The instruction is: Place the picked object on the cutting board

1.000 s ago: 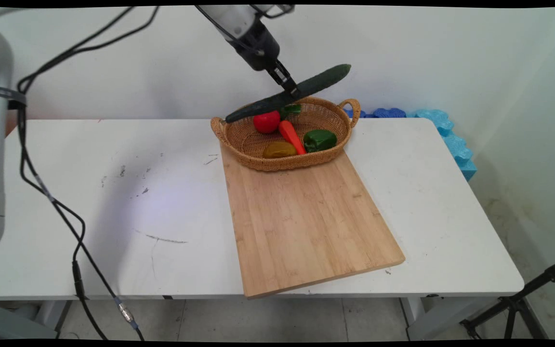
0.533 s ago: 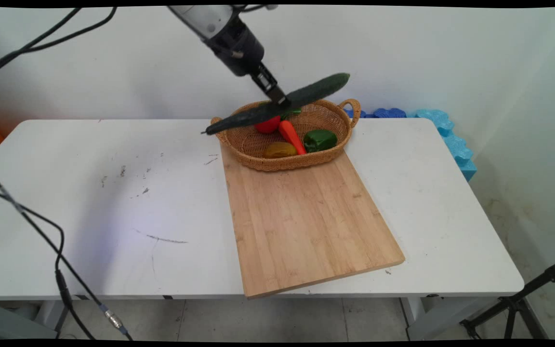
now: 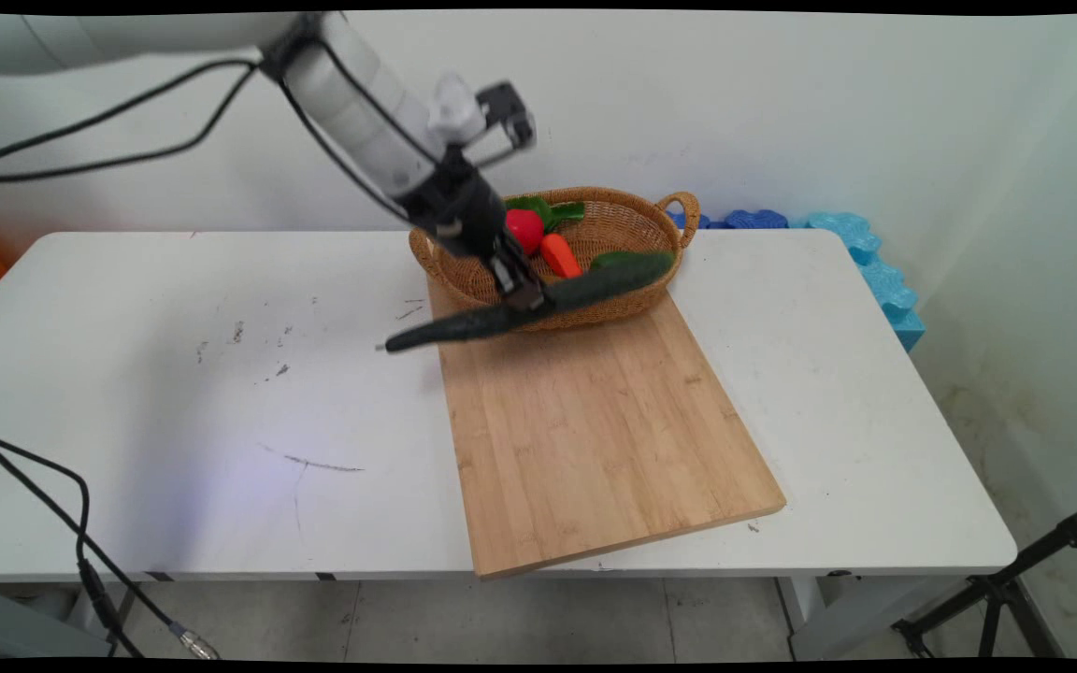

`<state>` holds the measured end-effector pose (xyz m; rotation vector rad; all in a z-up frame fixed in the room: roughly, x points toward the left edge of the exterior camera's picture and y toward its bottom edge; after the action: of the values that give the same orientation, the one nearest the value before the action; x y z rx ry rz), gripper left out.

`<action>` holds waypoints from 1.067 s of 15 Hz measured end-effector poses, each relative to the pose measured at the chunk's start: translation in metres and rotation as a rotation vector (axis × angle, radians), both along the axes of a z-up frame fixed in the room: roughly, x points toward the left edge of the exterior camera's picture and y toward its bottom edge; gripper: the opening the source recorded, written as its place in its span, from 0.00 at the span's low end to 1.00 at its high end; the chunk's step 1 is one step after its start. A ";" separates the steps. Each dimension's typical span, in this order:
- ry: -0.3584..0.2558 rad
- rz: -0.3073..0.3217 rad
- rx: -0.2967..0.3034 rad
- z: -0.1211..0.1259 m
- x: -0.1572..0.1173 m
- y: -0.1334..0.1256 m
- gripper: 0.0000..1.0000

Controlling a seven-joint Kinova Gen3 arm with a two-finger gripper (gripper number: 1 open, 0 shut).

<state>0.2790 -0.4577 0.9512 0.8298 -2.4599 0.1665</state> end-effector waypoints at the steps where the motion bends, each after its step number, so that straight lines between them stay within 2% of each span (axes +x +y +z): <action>1: -0.002 -0.003 -0.002 -0.006 -0.002 0.003 0.00; 10: -0.024 -0.014 -0.057 -0.072 -0.037 0.014 0.00; 16: -0.030 -0.009 -0.087 -0.093 -0.053 0.012 0.00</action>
<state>0.2260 -0.4455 0.8585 0.7840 -2.4650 0.2830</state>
